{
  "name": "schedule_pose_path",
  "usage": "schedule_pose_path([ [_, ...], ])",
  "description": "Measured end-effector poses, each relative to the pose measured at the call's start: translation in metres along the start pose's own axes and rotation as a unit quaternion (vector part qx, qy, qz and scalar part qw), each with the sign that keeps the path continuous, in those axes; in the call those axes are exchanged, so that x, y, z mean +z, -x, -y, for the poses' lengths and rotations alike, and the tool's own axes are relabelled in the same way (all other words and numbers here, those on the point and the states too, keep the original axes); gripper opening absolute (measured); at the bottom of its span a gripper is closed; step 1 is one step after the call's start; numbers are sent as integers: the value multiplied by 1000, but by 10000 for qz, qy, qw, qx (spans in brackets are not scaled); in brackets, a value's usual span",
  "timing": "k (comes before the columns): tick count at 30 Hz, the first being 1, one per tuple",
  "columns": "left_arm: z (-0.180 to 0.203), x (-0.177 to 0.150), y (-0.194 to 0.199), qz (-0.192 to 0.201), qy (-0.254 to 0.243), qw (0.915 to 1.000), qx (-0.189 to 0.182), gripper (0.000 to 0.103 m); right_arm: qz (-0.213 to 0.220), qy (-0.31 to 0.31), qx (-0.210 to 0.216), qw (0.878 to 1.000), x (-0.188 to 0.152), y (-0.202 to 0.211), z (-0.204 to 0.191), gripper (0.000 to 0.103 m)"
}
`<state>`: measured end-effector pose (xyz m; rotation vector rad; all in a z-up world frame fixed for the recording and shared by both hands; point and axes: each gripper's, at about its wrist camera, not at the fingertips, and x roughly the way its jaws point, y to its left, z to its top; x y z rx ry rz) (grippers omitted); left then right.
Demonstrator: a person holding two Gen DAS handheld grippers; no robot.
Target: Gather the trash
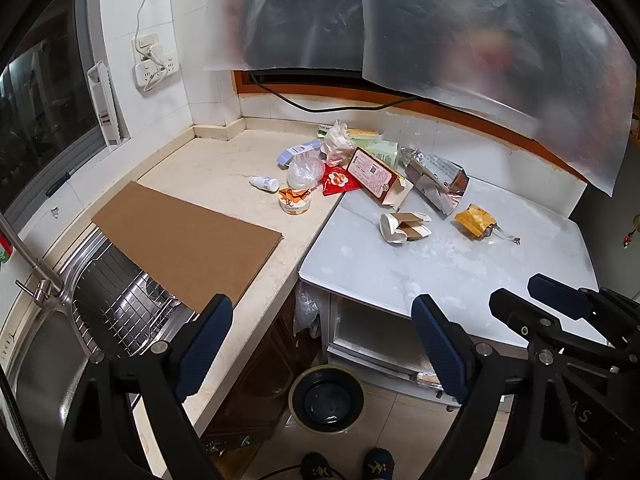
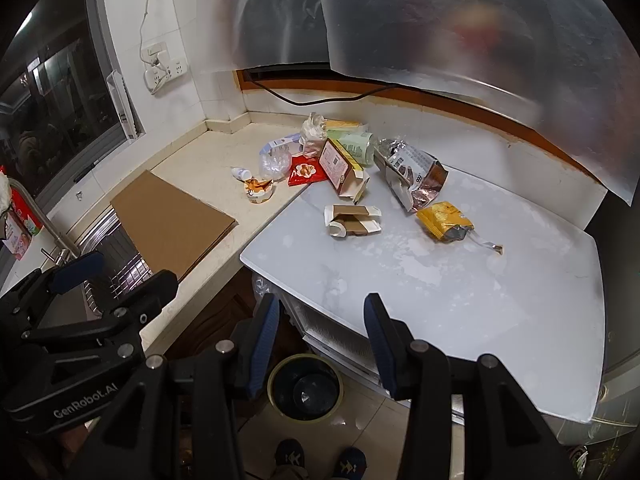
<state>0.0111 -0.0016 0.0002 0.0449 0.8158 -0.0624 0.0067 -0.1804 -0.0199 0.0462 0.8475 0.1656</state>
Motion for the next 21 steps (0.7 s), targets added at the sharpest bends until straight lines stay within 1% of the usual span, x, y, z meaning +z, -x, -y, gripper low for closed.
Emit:
schedule_pose_path([
  [13,-2,-1,-1,-13,-1,10000,-24,90,-33,9,-28,10000,1,-2,-2,45],
  [21,-4,-1,-5,-54,-89,9999,-47,90,-48,-36,-61,10000,1,-4,2,45],
])
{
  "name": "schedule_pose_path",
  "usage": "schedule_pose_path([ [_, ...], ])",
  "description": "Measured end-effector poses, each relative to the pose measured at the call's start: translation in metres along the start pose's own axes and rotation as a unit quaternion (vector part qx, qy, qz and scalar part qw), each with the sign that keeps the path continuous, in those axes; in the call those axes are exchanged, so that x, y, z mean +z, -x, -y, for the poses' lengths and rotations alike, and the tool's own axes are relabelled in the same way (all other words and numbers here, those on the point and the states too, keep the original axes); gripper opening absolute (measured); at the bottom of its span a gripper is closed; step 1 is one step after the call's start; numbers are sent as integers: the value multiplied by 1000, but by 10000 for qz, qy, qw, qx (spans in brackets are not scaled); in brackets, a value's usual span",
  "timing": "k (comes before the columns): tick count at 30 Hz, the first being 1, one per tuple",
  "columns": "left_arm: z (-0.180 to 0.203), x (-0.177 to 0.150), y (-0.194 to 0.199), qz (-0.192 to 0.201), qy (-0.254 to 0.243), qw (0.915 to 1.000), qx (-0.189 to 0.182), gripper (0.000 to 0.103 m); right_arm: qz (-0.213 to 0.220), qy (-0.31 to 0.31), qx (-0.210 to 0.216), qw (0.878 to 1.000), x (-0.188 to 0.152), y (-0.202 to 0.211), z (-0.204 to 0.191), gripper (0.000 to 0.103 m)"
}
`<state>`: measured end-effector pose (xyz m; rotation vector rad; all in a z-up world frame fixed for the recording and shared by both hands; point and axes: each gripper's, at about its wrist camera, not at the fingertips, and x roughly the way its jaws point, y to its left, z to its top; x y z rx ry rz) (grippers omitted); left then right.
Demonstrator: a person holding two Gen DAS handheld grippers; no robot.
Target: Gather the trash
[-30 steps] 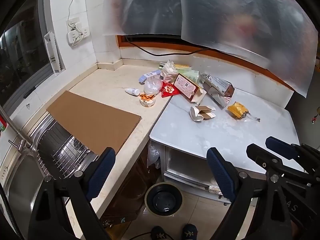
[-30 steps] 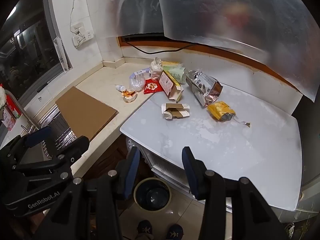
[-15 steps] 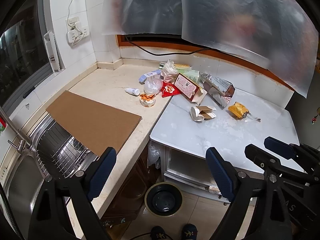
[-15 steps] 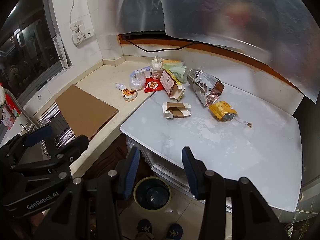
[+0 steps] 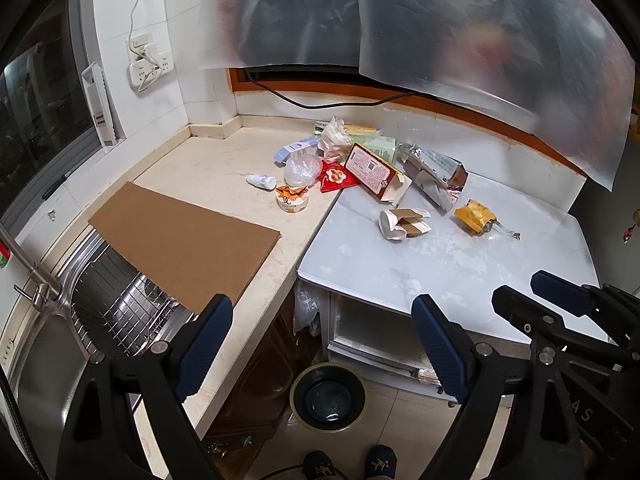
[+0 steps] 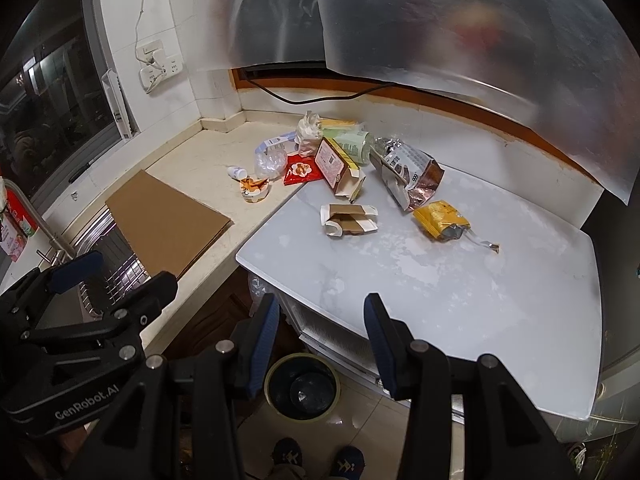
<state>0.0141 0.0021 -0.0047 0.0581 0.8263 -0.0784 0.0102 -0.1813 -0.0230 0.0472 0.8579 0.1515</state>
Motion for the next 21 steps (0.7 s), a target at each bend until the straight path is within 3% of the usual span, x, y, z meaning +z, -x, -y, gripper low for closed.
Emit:
schedule_pose_path([
  [21,7,-2,-2,8,-30,10000,-12,90,-61,-60,-104,9999,0,2,-3,45],
])
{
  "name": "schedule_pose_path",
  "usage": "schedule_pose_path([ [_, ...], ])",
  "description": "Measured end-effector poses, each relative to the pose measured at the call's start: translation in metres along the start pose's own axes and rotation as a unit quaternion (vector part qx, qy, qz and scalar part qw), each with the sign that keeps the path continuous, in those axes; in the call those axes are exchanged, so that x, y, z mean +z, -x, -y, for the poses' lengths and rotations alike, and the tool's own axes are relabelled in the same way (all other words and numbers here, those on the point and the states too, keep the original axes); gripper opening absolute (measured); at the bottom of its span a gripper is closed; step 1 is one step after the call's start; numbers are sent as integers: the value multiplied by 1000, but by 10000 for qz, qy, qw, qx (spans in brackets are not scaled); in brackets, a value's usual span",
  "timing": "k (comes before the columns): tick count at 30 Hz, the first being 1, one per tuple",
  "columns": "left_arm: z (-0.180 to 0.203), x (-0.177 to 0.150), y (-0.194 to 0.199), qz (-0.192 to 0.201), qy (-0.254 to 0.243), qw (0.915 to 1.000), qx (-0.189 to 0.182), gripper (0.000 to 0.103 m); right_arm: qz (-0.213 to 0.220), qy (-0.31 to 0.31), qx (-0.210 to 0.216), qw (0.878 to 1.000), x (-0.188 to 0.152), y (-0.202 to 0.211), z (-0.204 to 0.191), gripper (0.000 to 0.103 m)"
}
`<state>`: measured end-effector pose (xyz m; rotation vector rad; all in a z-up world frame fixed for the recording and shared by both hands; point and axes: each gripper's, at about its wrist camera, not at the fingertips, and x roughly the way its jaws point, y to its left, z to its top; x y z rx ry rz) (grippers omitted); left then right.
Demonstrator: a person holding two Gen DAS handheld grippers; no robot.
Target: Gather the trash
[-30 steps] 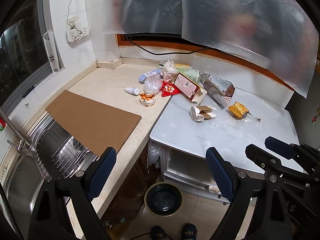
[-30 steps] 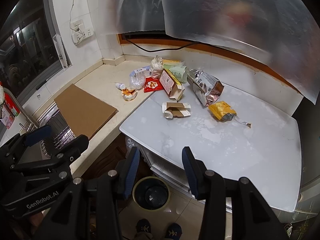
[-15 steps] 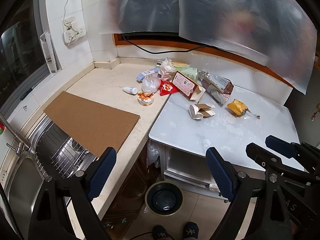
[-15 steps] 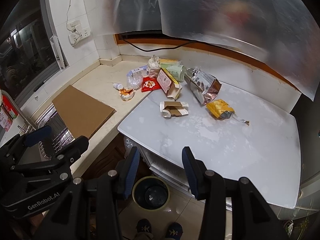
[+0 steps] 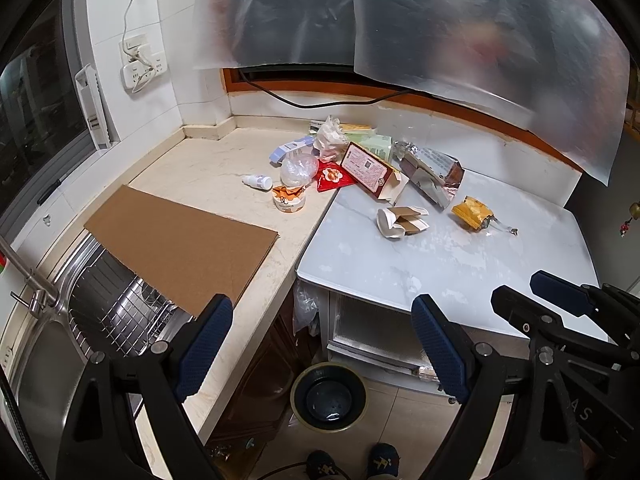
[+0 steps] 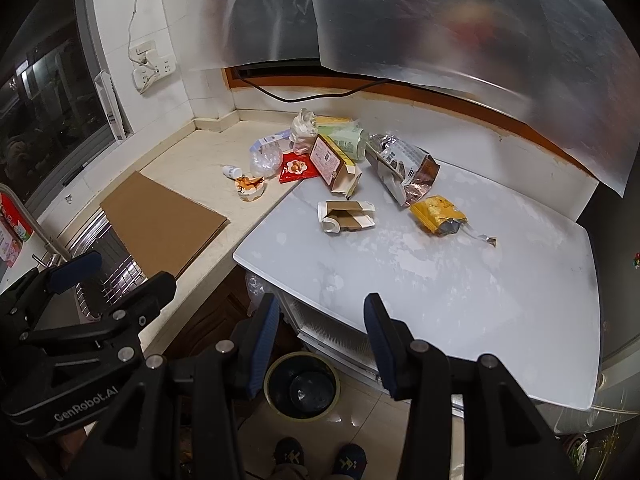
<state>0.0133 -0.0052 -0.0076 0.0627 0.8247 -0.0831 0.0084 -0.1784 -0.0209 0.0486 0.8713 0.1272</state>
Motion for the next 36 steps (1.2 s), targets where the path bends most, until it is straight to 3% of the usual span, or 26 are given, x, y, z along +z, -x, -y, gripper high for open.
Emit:
schedule_pose_path([
  [20,-19,10,-7,15,-233,9994,-261,90,-21,-301,-256,9992,0,-4,-18,45],
  [36,-33,46,-36,119,-259,9957,-877,90,150,-787,-795,9936,11,-3,-14,45],
])
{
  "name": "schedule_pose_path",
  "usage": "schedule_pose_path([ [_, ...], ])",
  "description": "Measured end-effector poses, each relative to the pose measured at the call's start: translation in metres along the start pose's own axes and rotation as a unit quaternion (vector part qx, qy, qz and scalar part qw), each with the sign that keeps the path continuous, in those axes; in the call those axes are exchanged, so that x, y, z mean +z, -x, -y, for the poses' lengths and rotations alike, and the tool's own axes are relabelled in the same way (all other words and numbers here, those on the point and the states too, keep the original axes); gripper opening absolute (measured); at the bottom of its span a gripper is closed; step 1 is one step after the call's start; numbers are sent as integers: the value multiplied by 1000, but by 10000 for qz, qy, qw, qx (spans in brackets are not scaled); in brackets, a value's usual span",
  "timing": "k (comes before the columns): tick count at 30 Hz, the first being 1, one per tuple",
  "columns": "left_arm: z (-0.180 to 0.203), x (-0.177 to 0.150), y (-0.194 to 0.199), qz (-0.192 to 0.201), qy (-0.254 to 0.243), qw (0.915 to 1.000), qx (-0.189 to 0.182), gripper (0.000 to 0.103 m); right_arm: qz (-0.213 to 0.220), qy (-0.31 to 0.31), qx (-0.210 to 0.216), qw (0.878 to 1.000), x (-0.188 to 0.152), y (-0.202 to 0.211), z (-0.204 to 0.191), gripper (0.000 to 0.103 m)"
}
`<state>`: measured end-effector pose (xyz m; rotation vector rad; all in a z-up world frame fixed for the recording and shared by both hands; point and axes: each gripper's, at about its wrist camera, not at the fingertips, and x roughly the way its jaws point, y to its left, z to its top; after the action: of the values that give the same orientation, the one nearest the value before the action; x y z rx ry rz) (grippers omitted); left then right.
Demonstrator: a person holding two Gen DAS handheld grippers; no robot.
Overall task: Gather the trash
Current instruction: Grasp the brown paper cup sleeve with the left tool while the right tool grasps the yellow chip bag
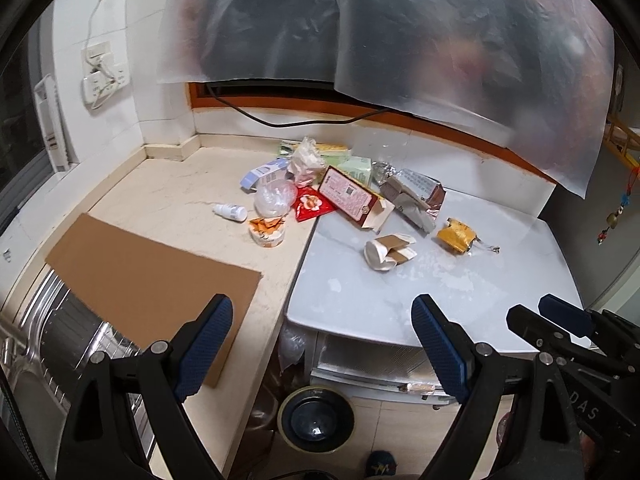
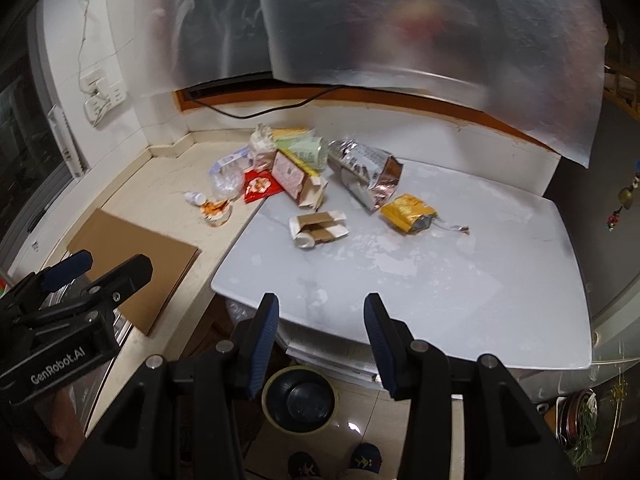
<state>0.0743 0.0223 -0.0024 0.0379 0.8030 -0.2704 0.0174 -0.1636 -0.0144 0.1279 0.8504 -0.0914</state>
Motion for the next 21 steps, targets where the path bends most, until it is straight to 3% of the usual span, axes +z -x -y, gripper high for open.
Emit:
schedule_pose_path([
  [6,15,15,-25,-186,-131,9997,-115,90,-91,-317,46,9994,14,-17,23,45],
  [14,54,39,-86,-639,-127,9975,-261,90,-370,-452,390,9975,46,-69,81,45],
  [21,80,61,-160,-1101,-73,9938,-162,90,-702,-190,787,9942,77,-125,129,59],
])
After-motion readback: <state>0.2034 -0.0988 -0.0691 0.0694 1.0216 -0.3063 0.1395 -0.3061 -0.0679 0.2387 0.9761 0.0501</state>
